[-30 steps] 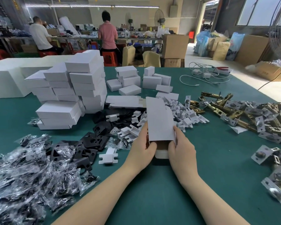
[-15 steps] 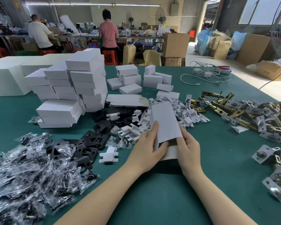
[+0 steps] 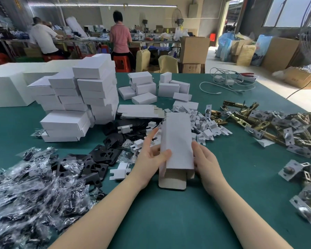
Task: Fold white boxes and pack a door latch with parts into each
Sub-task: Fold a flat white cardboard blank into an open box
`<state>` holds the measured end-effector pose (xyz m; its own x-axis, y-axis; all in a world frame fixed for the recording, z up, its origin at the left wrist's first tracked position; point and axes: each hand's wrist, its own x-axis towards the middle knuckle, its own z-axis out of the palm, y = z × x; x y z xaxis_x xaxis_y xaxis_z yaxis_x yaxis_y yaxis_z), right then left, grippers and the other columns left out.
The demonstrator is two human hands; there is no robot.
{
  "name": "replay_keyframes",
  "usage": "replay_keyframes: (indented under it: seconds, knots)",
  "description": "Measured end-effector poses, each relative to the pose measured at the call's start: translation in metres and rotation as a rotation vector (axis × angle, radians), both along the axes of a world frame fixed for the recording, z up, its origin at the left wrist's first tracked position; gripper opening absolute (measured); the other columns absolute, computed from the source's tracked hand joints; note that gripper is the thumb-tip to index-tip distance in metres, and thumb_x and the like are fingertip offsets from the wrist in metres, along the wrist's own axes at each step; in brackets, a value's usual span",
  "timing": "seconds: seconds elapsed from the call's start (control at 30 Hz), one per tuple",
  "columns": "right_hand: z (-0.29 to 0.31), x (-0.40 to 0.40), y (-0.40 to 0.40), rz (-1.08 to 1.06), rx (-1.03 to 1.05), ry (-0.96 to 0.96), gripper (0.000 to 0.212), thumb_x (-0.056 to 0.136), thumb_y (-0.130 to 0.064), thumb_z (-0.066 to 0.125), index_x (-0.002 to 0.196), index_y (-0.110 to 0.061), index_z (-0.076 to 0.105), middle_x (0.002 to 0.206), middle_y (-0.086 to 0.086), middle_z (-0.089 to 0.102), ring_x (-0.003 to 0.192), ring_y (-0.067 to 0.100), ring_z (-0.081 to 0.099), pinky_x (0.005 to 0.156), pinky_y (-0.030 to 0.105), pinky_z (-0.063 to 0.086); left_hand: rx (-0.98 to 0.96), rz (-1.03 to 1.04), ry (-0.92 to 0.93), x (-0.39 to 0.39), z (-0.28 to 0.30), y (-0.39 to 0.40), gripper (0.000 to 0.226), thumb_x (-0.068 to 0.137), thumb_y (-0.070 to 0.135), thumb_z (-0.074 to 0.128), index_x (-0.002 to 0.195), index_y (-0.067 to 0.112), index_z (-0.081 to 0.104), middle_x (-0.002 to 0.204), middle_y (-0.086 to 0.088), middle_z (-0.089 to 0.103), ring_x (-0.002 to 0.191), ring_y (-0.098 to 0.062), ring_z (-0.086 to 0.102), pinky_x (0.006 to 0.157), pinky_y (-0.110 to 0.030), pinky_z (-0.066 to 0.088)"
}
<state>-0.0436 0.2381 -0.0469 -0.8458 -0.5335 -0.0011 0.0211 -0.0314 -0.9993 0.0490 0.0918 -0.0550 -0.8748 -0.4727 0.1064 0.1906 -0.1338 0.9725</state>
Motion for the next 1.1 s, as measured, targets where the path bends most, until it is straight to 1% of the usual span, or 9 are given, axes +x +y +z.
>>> replay_keyframes:
  seconds: [0.07, 0.17, 0.3, 0.37, 0.47, 0.63, 0.73, 0.9, 1.1]
  knots:
    - [-0.003, -0.002, -0.002, -0.099, 0.014, 0.020, 0.031, 0.097, -0.042, 0.055, 0.091, -0.015, 0.068, 0.077, -0.008, 0.070, 0.066, 0.006, 0.060, 0.055, 0.018, 0.047, -0.012, -0.019, -0.039, 0.000, 0.000, 0.000, 0.075, 0.087, -0.002, 0.069, 0.144, 0.033, 0.035, 0.113, -0.006, 0.073, 0.104, -0.021, 0.069, 0.083, -0.031, 0.057]
    - [-0.007, -0.001, -0.004, -0.084, 0.031, 0.068, 0.033, 0.099, -0.036, 0.053, 0.085, -0.010, 0.066, 0.071, -0.010, 0.067, 0.061, 0.004, 0.056, 0.055, 0.018, 0.045, -0.037, -0.015, -0.079, 0.002, 0.003, -0.001, 0.077, 0.074, 0.003, 0.078, 0.139, 0.026, 0.045, 0.115, -0.005, 0.072, 0.105, -0.021, 0.069, 0.080, -0.030, 0.058]
    - [-0.009, 0.001, -0.005, -0.104, 0.096, 0.193, 0.031, 0.101, -0.026, 0.050, 0.075, -0.012, 0.059, 0.059, -0.015, 0.056, 0.053, 0.001, 0.045, 0.048, 0.014, 0.036, -0.065, 0.091, -0.079, -0.003, 0.003, 0.007, 0.013, 0.083, 0.024, 0.071, 0.095, 0.020, 0.067, 0.090, 0.004, 0.074, 0.083, -0.018, 0.066, 0.072, -0.026, 0.051]
    - [-0.010, 0.001, -0.005, -0.114, 0.149, 0.239, 0.033, 0.101, -0.027, 0.049, 0.074, -0.010, 0.055, 0.059, -0.014, 0.051, 0.052, 0.003, 0.040, 0.047, 0.015, 0.032, -0.112, 0.169, -0.115, -0.005, 0.001, 0.009, 0.021, 0.083, 0.039, 0.064, 0.082, 0.019, 0.068, 0.083, -0.005, 0.069, 0.078, -0.018, 0.059, 0.071, -0.034, 0.045]
    - [-0.010, 0.003, -0.006, -0.165, 0.173, 0.291, 0.040, 0.101, -0.031, 0.050, 0.064, -0.015, 0.045, 0.051, -0.015, 0.040, 0.049, 0.004, 0.033, 0.045, 0.016, 0.027, -0.273, 0.210, -0.120, -0.004, 0.000, 0.009, 0.021, 0.089, 0.038, 0.062, 0.085, 0.019, 0.068, 0.088, -0.011, 0.071, 0.076, -0.018, 0.061, 0.069, -0.039, 0.049]
    - [-0.007, 0.008, -0.010, -0.204, 0.229, 0.408, 0.043, 0.102, -0.030, 0.048, 0.066, -0.007, 0.043, 0.058, -0.005, 0.041, 0.051, 0.005, 0.035, 0.049, 0.016, 0.034, -0.549, 0.344, -0.096, -0.002, -0.005, 0.012, 0.033, 0.099, 0.024, 0.055, 0.068, 0.024, 0.043, 0.058, 0.019, 0.050, 0.054, -0.002, 0.039, 0.052, -0.018, 0.031]
    - [-0.005, 0.009, -0.009, -0.213, 0.221, 0.404, 0.042, 0.102, -0.028, 0.048, 0.065, -0.011, 0.042, 0.057, -0.006, 0.041, 0.050, 0.003, 0.036, 0.049, 0.014, 0.034, -0.639, 0.391, -0.095, -0.002, -0.006, 0.018, 0.037, 0.101, 0.026, 0.052, 0.069, 0.026, 0.034, 0.057, 0.020, 0.047, 0.053, -0.005, 0.038, 0.049, -0.021, 0.028]
    - [-0.005, 0.010, -0.007, -0.207, 0.183, 0.382, 0.044, 0.102, -0.031, 0.045, 0.061, -0.018, 0.034, 0.049, -0.013, 0.035, 0.051, 0.006, 0.031, 0.048, 0.018, 0.029, -0.613, 0.396, -0.108, 0.000, -0.005, 0.017, 0.034, 0.102, 0.030, 0.049, 0.071, 0.024, 0.034, 0.055, 0.017, 0.044, 0.051, -0.006, 0.034, 0.050, -0.023, 0.028]
    - [-0.007, 0.010, -0.009, -0.136, 0.235, 0.407, 0.029, 0.101, -0.026, 0.048, 0.074, -0.018, 0.054, 0.064, -0.009, 0.052, 0.058, -0.001, 0.043, 0.055, 0.013, 0.036, -0.496, 0.450, -0.126, -0.002, -0.003, 0.012, 0.036, 0.101, 0.029, 0.051, 0.070, 0.019, 0.035, 0.054, 0.015, 0.039, 0.051, -0.003, 0.032, 0.050, -0.018, 0.031]
